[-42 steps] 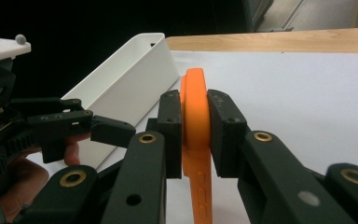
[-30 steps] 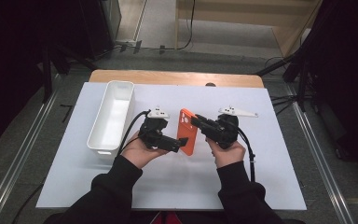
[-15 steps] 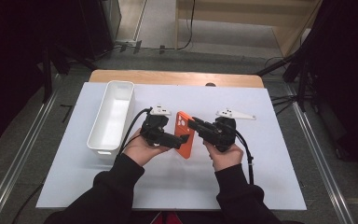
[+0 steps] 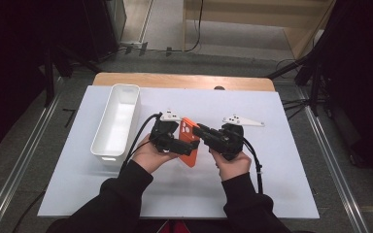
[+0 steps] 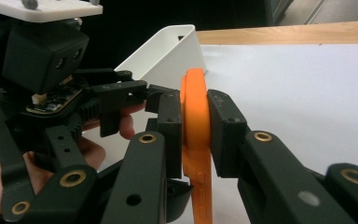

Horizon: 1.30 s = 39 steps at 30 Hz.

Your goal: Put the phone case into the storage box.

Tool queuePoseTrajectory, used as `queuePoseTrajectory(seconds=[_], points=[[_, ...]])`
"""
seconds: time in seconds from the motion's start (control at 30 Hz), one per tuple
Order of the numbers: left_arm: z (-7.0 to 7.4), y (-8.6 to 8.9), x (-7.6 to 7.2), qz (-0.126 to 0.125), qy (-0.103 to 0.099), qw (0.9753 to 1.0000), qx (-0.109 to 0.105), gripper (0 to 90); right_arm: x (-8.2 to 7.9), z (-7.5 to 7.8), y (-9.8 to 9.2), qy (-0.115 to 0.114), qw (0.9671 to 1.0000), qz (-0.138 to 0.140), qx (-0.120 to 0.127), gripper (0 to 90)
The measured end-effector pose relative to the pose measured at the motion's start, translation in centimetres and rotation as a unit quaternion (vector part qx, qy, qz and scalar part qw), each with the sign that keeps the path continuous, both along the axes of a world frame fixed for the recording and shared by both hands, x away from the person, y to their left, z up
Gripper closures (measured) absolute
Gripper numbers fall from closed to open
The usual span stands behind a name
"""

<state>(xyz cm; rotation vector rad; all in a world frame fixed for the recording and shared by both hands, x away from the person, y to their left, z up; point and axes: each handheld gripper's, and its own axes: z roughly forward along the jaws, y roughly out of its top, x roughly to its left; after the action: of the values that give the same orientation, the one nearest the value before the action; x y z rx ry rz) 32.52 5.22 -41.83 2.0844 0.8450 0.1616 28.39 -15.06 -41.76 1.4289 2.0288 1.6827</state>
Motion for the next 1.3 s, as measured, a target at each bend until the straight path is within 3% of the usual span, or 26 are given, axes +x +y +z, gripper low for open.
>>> queuePoseTrajectory(seconds=[0.7, 0.9, 1.1, 1.3], points=[[-0.27, -0.04, 0.22, 0.014, 0.0, 0.9999, 0.005, 5.3, -0.23, -0.18, 0.65, 0.003, 0.9999, 0.008, 0.009, 74.8], [-0.24, -0.01, 0.12, 0.003, 0.001, 1.0, 0.0, 14.2, -0.23, -0.24, 0.67, 0.004, 0.9999, 0.006, 0.009, 74.8], [-0.23, 0.07, 0.33, 0.0, 0.017, 0.9999, 0.0, 15.4, -0.17, -0.32, 0.73, 0.004, 0.9999, 0.008, 0.008, 74.6], [-0.01, 0.09, 0.1, 0.002, 0.005, 1.0, 0.002, 15.7, -0.29, -0.22, 0.74, -0.002, 0.9999, 0.009, 0.007, 74.3]])
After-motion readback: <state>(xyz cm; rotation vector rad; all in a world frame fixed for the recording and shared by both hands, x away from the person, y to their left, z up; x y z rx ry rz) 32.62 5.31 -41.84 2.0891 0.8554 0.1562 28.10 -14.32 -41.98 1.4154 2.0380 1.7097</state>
